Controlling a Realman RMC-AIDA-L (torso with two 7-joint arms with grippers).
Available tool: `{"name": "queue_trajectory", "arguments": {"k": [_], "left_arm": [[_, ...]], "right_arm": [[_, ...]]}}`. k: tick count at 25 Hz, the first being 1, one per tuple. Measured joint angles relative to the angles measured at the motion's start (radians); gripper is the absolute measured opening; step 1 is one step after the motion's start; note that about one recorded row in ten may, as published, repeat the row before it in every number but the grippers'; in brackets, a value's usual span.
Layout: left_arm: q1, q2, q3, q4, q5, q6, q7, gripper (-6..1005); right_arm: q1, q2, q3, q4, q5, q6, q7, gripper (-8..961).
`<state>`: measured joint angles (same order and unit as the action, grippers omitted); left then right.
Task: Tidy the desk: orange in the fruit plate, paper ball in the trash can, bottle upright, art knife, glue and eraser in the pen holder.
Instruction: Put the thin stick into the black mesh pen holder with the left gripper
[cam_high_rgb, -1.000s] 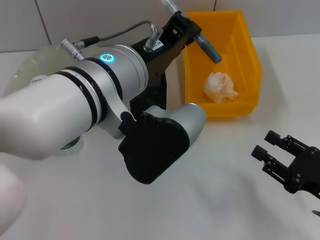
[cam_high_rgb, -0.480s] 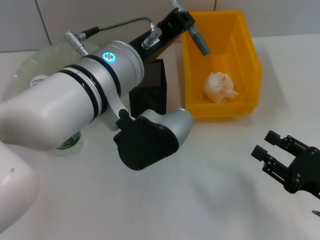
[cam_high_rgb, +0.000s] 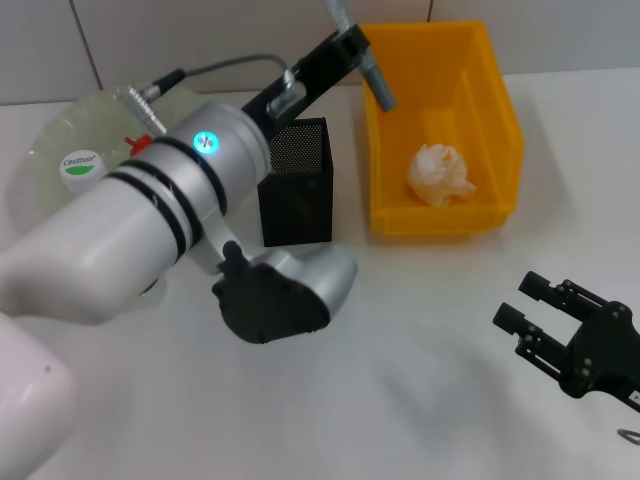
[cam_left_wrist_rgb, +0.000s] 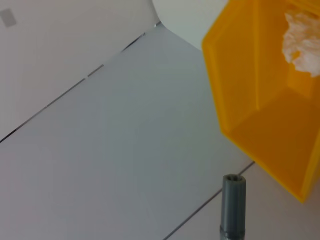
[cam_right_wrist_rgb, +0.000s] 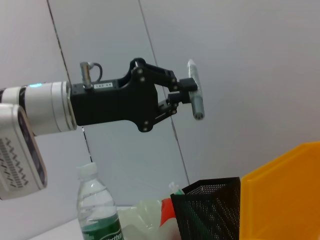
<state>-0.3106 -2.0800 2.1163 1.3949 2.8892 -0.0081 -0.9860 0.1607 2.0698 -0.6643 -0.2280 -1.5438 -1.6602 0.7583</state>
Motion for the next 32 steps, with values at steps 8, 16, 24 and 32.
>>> {"name": "queue_trajectory", "arguments": {"k": [8,16,24,32], "left_arm": [[0.0,0.0,0.005,-0.056,-0.003,-0.083,0.028,137],[-0.02,0.0,0.009,-0.159,-0.012,-0.214,0.133,140],[-0.03,0.0,0.012,-0.202,-0.039,-0.247,0.207,142],[-0.073,0.0,0.084,-0.299,-0.336,-0.38,0.558,144]], "right_arm": [[-0.001,0.007,0.0,0.013,-0.006,-0.002,-0.04,601],[-0.003,0.007,0.0,0.014,-0.008,-0.017,-0.042,602],[-0.002,0.007,0.0,0.011,-0.019,-0.027,-0.042,603],[0.003,0.006,0.0,0.008,-0.019,-0.027,-0.042,603]]}}
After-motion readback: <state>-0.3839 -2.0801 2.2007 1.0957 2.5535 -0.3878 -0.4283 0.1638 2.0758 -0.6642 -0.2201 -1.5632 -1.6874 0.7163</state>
